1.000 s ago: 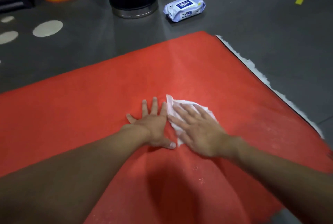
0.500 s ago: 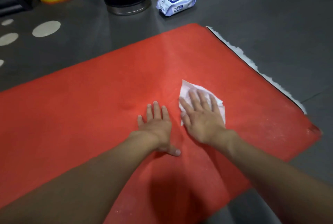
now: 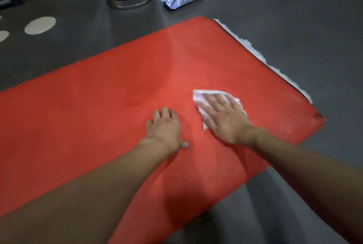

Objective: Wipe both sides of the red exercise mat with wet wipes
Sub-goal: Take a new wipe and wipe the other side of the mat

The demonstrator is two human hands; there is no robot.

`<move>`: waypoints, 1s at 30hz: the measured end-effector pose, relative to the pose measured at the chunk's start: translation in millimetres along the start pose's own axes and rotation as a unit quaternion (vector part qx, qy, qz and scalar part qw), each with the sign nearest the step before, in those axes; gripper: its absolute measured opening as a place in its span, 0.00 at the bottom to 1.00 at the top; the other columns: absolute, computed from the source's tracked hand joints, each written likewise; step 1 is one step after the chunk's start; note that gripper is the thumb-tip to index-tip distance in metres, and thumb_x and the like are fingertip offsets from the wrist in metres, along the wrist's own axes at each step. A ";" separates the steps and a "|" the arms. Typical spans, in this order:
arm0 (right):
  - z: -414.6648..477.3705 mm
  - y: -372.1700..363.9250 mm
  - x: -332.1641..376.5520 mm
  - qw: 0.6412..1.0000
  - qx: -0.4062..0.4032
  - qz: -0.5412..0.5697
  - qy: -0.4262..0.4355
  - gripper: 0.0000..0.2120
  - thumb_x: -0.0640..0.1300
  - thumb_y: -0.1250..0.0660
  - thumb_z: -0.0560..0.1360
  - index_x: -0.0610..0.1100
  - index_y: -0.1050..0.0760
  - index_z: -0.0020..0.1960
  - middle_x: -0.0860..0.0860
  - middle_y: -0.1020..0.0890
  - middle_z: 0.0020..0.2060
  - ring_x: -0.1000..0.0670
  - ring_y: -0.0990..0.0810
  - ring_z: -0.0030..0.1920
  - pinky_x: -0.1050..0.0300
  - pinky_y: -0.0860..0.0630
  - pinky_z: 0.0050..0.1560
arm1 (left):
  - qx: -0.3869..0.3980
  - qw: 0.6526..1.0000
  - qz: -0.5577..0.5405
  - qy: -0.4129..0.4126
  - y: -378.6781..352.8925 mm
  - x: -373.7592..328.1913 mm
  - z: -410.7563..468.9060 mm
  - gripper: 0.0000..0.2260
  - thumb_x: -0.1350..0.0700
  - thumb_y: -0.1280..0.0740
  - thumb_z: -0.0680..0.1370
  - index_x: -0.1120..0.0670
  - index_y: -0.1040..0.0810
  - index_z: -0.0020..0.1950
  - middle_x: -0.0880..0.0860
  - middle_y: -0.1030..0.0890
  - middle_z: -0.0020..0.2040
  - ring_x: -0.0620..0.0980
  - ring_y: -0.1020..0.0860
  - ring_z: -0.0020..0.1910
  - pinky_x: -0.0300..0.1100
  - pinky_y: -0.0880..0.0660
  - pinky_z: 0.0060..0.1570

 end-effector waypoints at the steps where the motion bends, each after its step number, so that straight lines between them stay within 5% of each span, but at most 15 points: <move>1: -0.1 1.4 -7.9 0.997 -0.004 0.010 -0.071 0.33 0.61 0.69 0.76 0.58 0.52 0.80 0.49 0.50 0.81 0.44 0.52 0.79 0.43 0.59 0.77 | 0.012 1.000 -0.016 -0.001 -2.1 -2.6 -2.4 0.51 0.37 0.27 0.70 0.60 0.51 0.79 0.60 0.46 0.77 0.62 0.45 0.75 0.56 0.39 0.72; 3: -6.7 -3.6 17.5 0.993 -0.019 0.020 -0.113 0.35 0.61 0.70 0.74 0.57 0.53 0.80 0.47 0.54 0.81 0.42 0.56 0.80 0.41 0.62 0.76 | 0.069 0.997 -0.043 0.003 -8.6 -4.2 -7.2 0.55 0.36 0.27 0.70 0.59 0.59 0.80 0.62 0.59 0.79 0.62 0.57 0.79 0.59 0.50 0.76; 7: -43.3 -10.2 39.8 0.997 0.010 0.003 0.080 0.28 0.59 0.59 0.80 0.56 0.42 0.78 0.47 0.41 0.79 0.43 0.45 0.79 0.40 0.51 0.77 | 0.125 0.992 -0.031 -0.004 -16.7 -3.4 -17.7 0.64 0.33 0.25 0.64 0.56 0.68 0.78 0.60 0.71 0.77 0.60 0.67 0.77 0.58 0.58 0.76; 9: -44.5 -5.2 -2.0 0.999 0.003 -0.018 0.043 0.28 0.59 0.62 0.81 0.57 0.45 0.79 0.49 0.39 0.78 0.45 0.44 0.78 0.42 0.49 0.77 | 0.105 0.994 -0.021 0.000 -17.2 -4.5 -21.9 0.62 0.34 0.25 0.66 0.56 0.67 0.79 0.61 0.69 0.78 0.60 0.65 0.78 0.59 0.55 0.76; 11: -44.8 -3.1 -30.1 0.996 -0.001 0.000 -0.086 0.32 0.61 0.68 0.77 0.58 0.52 0.80 0.49 0.45 0.79 0.45 0.50 0.79 0.44 0.57 0.77 | 0.065 0.998 -0.002 0.003 -14.0 -9.5 -27.6 0.59 0.35 0.25 0.66 0.57 0.61 0.80 0.61 0.58 0.79 0.61 0.55 0.78 0.59 0.46 0.75; 14: -58.3 -9.9 8.1 0.991 0.005 0.013 -0.134 0.35 0.61 0.70 0.74 0.57 0.56 0.80 0.47 0.55 0.80 0.43 0.57 0.80 0.41 0.64 0.75 | 0.018 1.000 0.001 -0.009 -7.2 -19.7 -36.9 0.55 0.36 0.25 0.66 0.59 0.51 0.79 0.57 0.43 0.74 0.59 0.42 0.72 0.56 0.35 0.67; 16: -76.5 -13.4 30.2 0.999 0.016 0.018 -0.044 0.34 0.62 0.68 0.75 0.57 0.52 0.80 0.47 0.54 0.80 0.42 0.55 0.80 0.41 0.64 0.75 | 0.045 0.999 -0.010 -0.018 -7.8 -20.7 -37.4 0.55 0.36 0.25 0.67 0.58 0.54 0.80 0.59 0.47 0.77 0.61 0.45 0.74 0.57 0.37 0.69; 18: -83.8 -11.4 14.0 0.999 0.038 0.008 0.035 0.32 0.62 0.65 0.77 0.57 0.50 0.80 0.49 0.51 0.80 0.45 0.51 0.80 0.44 0.60 0.76 | 0.117 0.993 -0.018 -0.028 -14.3 -17.6 -43.8 0.60 0.36 0.24 0.65 0.55 0.62 0.80 0.61 0.60 0.79 0.63 0.56 0.78 0.57 0.47 0.75; 21: -80.0 -8.4 -22.2 0.996 0.004 -0.016 -0.088 0.33 0.61 0.67 0.76 0.57 0.53 0.80 0.50 0.46 0.80 0.45 0.49 0.79 0.45 0.58 0.77 | 0.147 0.988 -0.019 -0.042 -27.5 -16.3 -55.8 0.65 0.38 0.22 0.64 0.52 0.70 0.78 0.60 0.73 0.76 0.61 0.68 0.77 0.57 0.58 0.77; 23: -85.0 -15.5 2.5 0.986 -0.019 -0.006 -0.163 0.33 0.60 0.65 0.76 0.55 0.49 0.80 0.47 0.46 0.80 0.42 0.48 0.79 0.42 0.58 0.76 | 0.120 0.992 -0.020 -0.039 -31.4 -16.8 -57.2 0.64 0.39 0.22 0.65 0.53 0.70 0.78 0.61 0.72 0.76 0.61 0.67 0.77 0.58 0.58 0.76; 26: -114.4 -26.4 51.1 1.000 0.010 -0.008 0.003 0.27 0.57 0.56 0.81 0.53 0.40 0.78 0.46 0.43 0.79 0.42 0.42 0.78 0.39 0.51 0.74 | 0.102 0.994 -0.016 -0.030 -31.1 -15.8 -60.8 0.62 0.39 0.23 0.66 0.52 0.68 0.79 0.60 0.70 0.77 0.61 0.66 0.77 0.60 0.56 0.76; 28: -122.1 -19.6 25.5 0.996 0.023 -0.040 0.074 0.26 0.58 0.58 0.83 0.56 0.44 0.79 0.51 0.44 0.80 0.47 0.45 0.79 0.44 0.51 0.76 | 0.106 0.994 -0.024 -0.001 -31.4 -13.7 -66.5 0.60 0.38 0.24 0.67 0.50 0.67 0.79 0.61 0.68 0.78 0.64 0.65 0.77 0.66 0.53 0.74; 30: -117.5 -12.2 -6.2 0.999 -0.016 -0.031 -0.038 0.27 0.58 0.60 0.82 0.55 0.45 0.79 0.51 0.40 0.78 0.44 0.42 0.78 0.45 0.52 0.76 | 0.115 0.992 -0.040 0.029 -31.8 -13.5 -72.3 0.59 0.40 0.24 0.68 0.53 0.66 0.79 0.61 0.67 0.78 0.65 0.63 0.77 0.70 0.49 0.71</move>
Point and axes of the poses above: each hand's wrist, its own z-axis towards the middle knuckle, its own y-axis out of the back of the hand, x = y × z, the point moved 4 cm from there along z, towards the middle knuckle
